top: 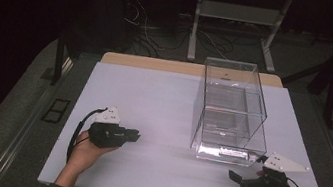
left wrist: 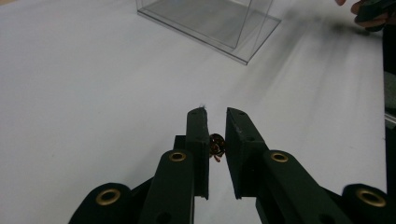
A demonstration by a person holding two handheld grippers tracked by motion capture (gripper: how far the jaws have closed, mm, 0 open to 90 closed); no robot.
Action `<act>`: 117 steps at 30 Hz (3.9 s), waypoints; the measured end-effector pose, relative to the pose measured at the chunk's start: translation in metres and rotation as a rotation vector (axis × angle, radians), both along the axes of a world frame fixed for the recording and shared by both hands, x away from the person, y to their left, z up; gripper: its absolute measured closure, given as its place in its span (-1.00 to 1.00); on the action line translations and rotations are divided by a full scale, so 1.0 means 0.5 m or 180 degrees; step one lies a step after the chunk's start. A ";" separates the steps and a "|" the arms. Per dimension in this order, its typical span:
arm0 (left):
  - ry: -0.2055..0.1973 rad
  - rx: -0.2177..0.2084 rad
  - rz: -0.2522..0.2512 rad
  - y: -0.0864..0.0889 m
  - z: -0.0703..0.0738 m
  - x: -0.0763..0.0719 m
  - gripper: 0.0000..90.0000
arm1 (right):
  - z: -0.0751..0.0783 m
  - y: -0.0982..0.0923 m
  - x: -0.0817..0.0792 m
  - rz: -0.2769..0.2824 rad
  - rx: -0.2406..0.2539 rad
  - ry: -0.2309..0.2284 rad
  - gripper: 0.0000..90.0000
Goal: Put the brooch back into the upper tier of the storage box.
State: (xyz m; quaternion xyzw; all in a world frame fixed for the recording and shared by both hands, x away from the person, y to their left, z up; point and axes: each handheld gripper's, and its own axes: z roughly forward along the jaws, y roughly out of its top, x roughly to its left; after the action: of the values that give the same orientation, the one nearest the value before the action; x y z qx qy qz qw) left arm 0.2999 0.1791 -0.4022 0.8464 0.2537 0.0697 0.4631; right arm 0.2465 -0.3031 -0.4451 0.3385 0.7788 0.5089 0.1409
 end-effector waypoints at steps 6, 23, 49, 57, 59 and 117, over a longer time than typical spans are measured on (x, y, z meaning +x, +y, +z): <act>-0.0010 -0.0081 -0.0065 -0.007 0.010 -0.004 0.75 | 0.000 -0.001 0.000 0.0017 -0.0015 -0.0011 -0.99; -0.0024 -0.0274 -0.0243 -0.028 0.043 -0.010 0.75 | 0.000 -0.003 0.001 0.0003 0.0009 -0.0001 -0.99; -0.0119 -0.0390 -0.0547 -0.069 0.115 -0.007 0.75 | 0.000 -0.006 0.000 -0.0025 0.0028 -0.0015 -0.99; -0.0142 -0.0409 -0.0617 -0.081 0.138 -0.005 0.75 | 0.000 -0.006 0.000 -0.0029 0.0033 -0.0016 -0.99; -0.0160 -0.0419 -0.0642 -0.084 0.143 -0.004 0.75 | 0.000 -0.007 0.000 -0.0021 0.0022 -0.0012 -0.99; -0.0373 -0.0415 -0.1266 -0.256 0.286 0.032 0.75 | 0.000 -0.008 -0.001 -0.0047 0.0057 -0.0017 -0.99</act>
State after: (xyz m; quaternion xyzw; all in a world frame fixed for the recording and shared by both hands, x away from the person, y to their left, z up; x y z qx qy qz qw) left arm 0.3157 0.0509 -0.2590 0.8425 0.0584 0.0095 0.5354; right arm 0.2459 -0.3072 -0.4451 0.3441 0.7714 0.5157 0.1437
